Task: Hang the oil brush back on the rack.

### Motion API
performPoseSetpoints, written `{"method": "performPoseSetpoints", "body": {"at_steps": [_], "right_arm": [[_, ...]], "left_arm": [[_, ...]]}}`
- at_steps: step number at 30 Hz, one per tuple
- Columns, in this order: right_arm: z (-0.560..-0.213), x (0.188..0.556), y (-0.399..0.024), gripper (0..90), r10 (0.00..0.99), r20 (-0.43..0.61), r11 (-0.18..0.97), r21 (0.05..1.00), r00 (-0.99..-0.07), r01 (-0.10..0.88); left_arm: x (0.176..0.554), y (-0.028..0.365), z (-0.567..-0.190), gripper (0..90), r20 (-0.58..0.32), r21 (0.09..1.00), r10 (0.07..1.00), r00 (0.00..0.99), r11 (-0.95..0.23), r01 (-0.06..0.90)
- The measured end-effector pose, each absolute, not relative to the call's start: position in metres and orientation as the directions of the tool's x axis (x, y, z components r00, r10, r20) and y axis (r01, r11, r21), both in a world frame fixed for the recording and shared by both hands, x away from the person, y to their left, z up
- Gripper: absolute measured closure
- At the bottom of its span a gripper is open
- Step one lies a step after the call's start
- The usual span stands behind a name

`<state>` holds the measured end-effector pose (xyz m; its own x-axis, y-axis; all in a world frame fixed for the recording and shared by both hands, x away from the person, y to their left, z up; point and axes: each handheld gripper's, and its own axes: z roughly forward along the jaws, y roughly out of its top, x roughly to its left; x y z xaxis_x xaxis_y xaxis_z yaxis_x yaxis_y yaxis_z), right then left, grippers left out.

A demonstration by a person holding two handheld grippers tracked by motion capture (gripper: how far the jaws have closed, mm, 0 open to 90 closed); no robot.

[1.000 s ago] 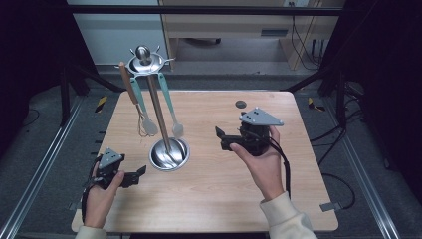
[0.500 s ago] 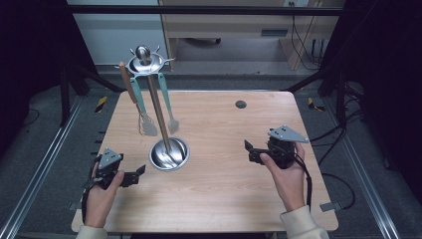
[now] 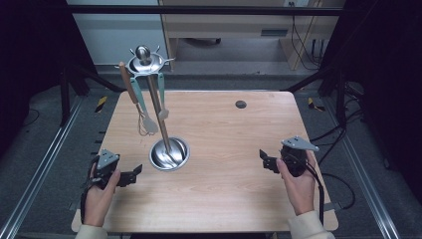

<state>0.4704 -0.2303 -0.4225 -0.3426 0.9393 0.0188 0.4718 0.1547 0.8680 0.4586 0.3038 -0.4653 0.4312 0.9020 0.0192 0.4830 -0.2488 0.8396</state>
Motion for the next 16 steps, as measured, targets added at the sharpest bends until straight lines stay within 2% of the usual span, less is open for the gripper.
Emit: {"method": "performPoseSetpoints", "body": {"at_steps": [11, 16], "right_arm": [[-0.474, 0.477, -0.238, 10.0, 0.947, -0.017, 0.206, 0.798, -0.32, 0.566], [-0.48, 0.476, -0.245, 10.3, 0.957, 0.011, 0.163, 0.808, -0.29, 0.567]], "left_arm": [[0.462, 0.306, -0.472, 4.4, 0.036, 0.815, 0.904, 0.426, -0.273, 0.511], [0.463, 0.306, -0.473, 4.4, 0.036, 0.815, 0.905, 0.425, -0.273, 0.512]]}}
